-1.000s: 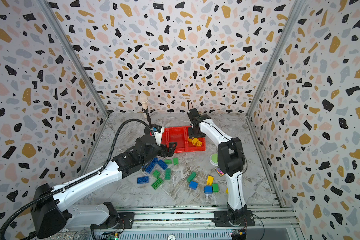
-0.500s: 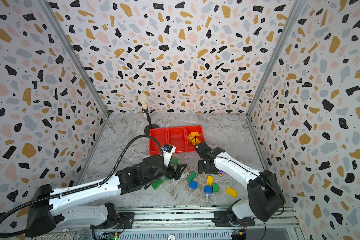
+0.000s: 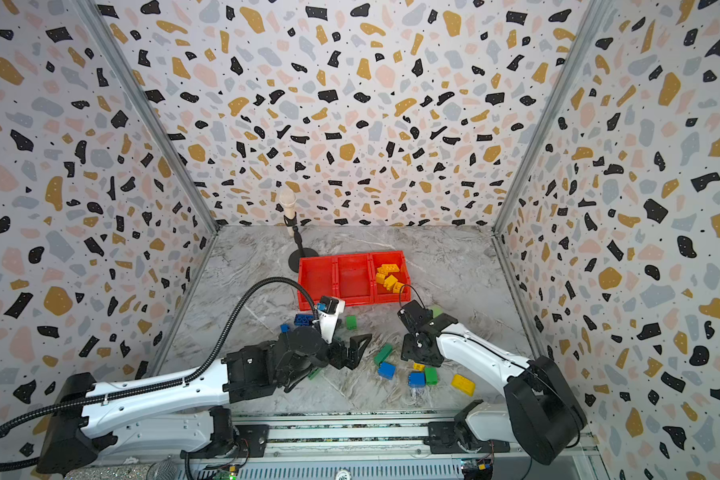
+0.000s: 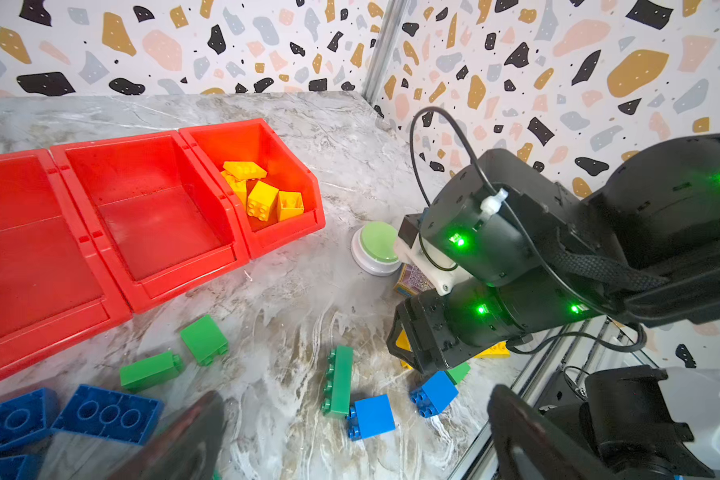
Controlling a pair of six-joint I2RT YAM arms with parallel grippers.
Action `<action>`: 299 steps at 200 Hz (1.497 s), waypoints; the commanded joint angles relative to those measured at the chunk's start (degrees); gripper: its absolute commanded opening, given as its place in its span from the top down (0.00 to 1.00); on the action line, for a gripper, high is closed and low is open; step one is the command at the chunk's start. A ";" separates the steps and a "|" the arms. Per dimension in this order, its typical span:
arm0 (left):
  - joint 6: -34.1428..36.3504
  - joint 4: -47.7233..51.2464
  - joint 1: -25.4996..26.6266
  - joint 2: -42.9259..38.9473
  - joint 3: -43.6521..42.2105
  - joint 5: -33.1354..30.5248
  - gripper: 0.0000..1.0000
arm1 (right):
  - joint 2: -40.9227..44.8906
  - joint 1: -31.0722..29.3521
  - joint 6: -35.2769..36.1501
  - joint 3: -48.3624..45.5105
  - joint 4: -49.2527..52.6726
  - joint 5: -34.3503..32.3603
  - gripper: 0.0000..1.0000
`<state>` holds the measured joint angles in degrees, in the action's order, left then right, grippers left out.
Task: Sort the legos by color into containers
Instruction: 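Lower the right gripper and grasp a yellow brick near the green bricks, then carry the yellow brick to the bin holding yellow bricks and release, then move the right gripper to the rounded yellow brick and grasp it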
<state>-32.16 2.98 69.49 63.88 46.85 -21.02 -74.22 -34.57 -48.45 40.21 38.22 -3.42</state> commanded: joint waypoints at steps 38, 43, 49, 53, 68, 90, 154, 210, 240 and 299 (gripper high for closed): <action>2.06 0.07 0.20 3.14 2.28 -2.13 0.00 | -2.41 0.57 0.37 2.93 -0.34 0.65 0.65; 2.53 0.09 0.16 3.57 2.68 -2.19 0.00 | -2.42 0.70 0.71 4.08 0.09 0.32 0.65; 3.20 0.11 0.16 4.12 3.17 -2.37 0.00 | -2.60 0.88 1.25 5.86 0.63 -0.05 0.65; 3.58 0.10 0.12 4.47 3.51 -2.55 0.00 | -2.60 1.12 1.68 7.10 0.98 -0.24 0.65; 5.13 0.22 -0.38 5.77 4.82 -2.55 0.00 | -3.80 2.63 3.77 12.27 2.01 -0.65 0.65; 7.52 0.61 -3.00 7.72 6.94 -0.40 0.00 | -8.09 5.22 7.30 21.40 2.56 -0.93 0.65; 12.38 0.07 -14.68 9.60 9.26 6.76 0.00 | -31.01 9.62 15.31 48.90 3.02 -0.11 0.65; 16.09 1.17 -20.62 11.37 11.10 10.07 0.00 | -47.83 12.29 17.46 70.40 7.68 1.63 0.48; 16.64 0.58 -21.65 12.61 11.76 11.80 0.00 | -47.18 12.33 17.50 71.58 10.01 -0.11 0.33; 11.93 -6.07 -19.43 17.73 11.92 20.97 0.00 | -18.92 13.39 10.14 38.47 12.55 -7.49 0.22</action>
<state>-17.76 2.44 48.23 80.09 58.02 -4.89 -107.96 -22.33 -33.58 90.98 45.71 -6.81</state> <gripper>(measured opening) 0.999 0.762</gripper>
